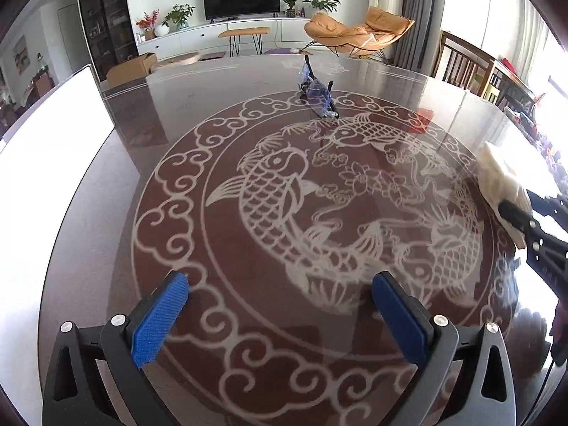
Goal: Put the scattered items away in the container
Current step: 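Close the right tool on the knit glove while the left tool grasps the sunglasses, then lift the sunglasses with the left tool while the right tool holds the glove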
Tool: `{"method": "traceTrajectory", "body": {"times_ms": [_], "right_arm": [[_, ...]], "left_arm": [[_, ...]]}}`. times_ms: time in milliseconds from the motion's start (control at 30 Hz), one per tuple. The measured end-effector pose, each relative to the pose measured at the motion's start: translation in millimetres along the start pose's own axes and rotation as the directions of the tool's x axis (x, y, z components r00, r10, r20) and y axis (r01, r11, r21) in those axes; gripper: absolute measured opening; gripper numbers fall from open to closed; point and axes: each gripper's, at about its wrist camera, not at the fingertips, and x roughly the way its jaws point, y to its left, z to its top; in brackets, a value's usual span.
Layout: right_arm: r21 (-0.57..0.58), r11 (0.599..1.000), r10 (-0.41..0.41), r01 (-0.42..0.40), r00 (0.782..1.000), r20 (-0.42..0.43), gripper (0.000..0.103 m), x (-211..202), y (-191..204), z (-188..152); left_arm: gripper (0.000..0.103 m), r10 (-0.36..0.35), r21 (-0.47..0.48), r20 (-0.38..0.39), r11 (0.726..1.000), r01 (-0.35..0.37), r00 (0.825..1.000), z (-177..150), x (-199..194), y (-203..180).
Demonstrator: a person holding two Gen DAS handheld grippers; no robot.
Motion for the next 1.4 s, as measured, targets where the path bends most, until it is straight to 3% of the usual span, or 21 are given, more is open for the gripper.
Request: {"method": "traceTrajectory", "body": {"times_ms": [200, 400, 633, 700, 733, 767, 800, 900, 967, 1033, 1167, 1300, 1400], "right_arm": [[-0.010, 1.000, -0.020, 0.020, 1.000, -0.004, 0.038, -3.2, 0.7, -2.5], [-0.037, 0.998, -0.051, 0.050, 0.999, -0.001, 0.038, -5.6, 3.9, -3.8], [-0.011, 1.000, -0.017, 0.017, 1.000, -0.003, 0.039, -6.8, -4.5, -3.2], [-0.016, 1.000, -0.023, 0.022, 1.000, -0.003, 0.039, -7.5, -5.5, -3.3], [-0.016, 1.000, -0.023, 0.023, 1.000, -0.003, 0.039, -7.7, -6.9, -3.0], [-0.016, 1.000, -0.022, 0.022, 1.000, -0.003, 0.039, -7.9, -8.2, -2.9], [-0.013, 1.000, -0.020, 0.020, 1.000, -0.003, 0.039, -7.8, -9.5, -3.3], [-0.013, 1.000, -0.019, 0.019, 1.000, -0.003, 0.039, -7.6, -10.9, -3.4], [-0.011, 1.000, -0.017, 0.017, 1.000, -0.003, 0.039, -7.5, -11.6, -3.3], [-0.009, 1.000, -0.016, 0.016, 1.000, -0.003, 0.039, -8.6, -7.8, -5.4], [0.008, 1.000, 0.012, -0.012, 1.000, -0.001, 0.039, -10.0, -9.9, -8.6], [0.038, 0.996, 0.081, -0.081, 0.997, 0.014, 0.040, -13.5, -13.4, -9.0], [0.148, 0.962, 0.224, -0.228, 0.974, 0.042, 0.040, -29.0, -4.1, -19.2]], "left_arm": [[0.103, -0.057, 0.085, -0.045, 0.995, 0.061, 0.997, 72.1, 47.8, -37.5], [0.103, -0.015, 0.025, -0.109, 1.000, 0.018, 0.994, 150.0, 96.3, -48.7], [0.103, 0.003, -0.006, -0.127, 1.000, -0.004, 0.992, 184.5, 122.9, -31.6], [0.084, -0.004, 0.018, -0.108, 1.000, 0.006, 0.994, 188.0, 120.8, -27.6], [0.052, -0.006, 0.023, -0.092, 1.000, 0.008, 0.996, 189.4, 117.7, -26.6], [0.030, -0.009, 0.027, -0.088, 1.000, 0.011, 0.996, 189.6, 115.5, -26.7], [0.030, 0.001, 0.043, -0.092, 0.999, 0.003, 0.996, 188.9, 114.0, -26.9], [0.030, 0.013, 0.102, -0.066, 0.995, -0.006, 0.998, 174.8, 104.2, -27.8], [0.030, -0.027, 0.097, -0.051, 0.995, 0.031, 0.998, 152.2, 90.3, -21.9], [0.029, -0.055, 0.086, -0.035, 0.995, 0.058, 0.998, 117.5, 68.0, -13.3], [0.030, -0.043, 0.072, -0.007, 0.996, 0.043, 0.999, 28.4, 8.6, -3.2], [0.029, -0.035, -0.015, 0.020, 0.999, 0.035, 0.999, -45.4, -38.9, 11.3], [0.031, -0.045, -0.028, 0.037, 0.999, 0.046, 0.998, -68.4, -52.4, 17.7]]}}
